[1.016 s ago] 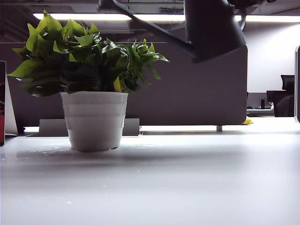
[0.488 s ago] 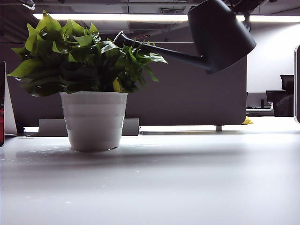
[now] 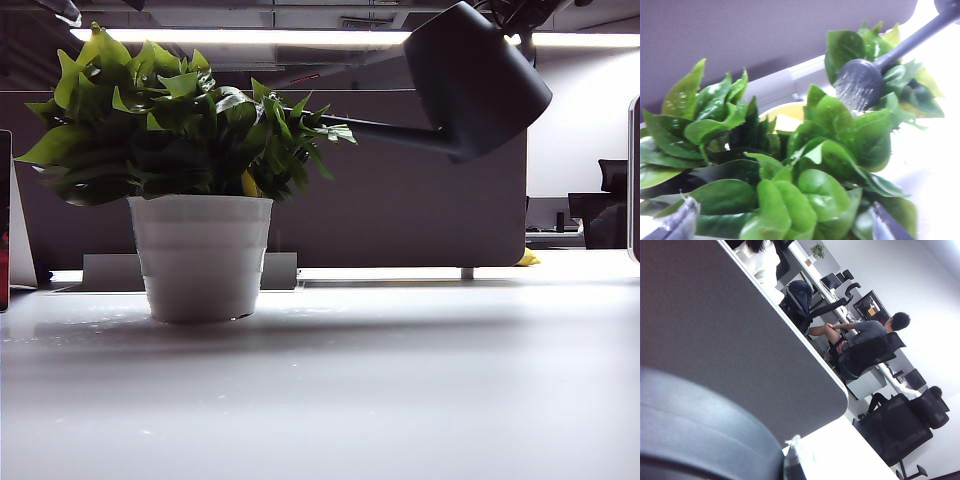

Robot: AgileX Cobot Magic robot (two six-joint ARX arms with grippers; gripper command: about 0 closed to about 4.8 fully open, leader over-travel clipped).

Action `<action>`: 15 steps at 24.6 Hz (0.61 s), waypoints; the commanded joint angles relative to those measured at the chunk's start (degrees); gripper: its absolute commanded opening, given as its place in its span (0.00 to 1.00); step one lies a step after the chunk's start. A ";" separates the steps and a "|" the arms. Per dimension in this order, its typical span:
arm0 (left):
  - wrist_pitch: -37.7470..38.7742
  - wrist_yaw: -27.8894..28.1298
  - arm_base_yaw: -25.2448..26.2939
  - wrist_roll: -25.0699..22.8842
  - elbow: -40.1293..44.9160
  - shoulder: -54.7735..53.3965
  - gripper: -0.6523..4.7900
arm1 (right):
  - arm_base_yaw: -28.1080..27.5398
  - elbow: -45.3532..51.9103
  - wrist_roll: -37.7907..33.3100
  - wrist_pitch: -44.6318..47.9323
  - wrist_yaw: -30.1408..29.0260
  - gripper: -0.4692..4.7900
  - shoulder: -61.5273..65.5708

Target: Pick up the watering can from the table, water the potted plant, and put the can back.

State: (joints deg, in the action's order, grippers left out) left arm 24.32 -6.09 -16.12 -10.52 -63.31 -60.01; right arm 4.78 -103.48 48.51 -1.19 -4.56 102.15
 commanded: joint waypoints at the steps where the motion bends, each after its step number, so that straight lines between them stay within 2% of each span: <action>1: -1.25 -3.02 0.02 2.40 -0.22 0.13 1.00 | 0.81 -1.79 -0.24 10.23 0.81 0.08 -1.57; 15: -0.81 -2.95 -0.11 2.38 -0.22 -0.07 1.00 | 3.43 -1.81 5.79 13.81 3.39 0.08 -0.24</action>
State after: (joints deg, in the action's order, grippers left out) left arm 24.23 -8.82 -16.25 -8.12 -63.31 -60.07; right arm 7.57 -103.81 54.54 3.31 -1.65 103.59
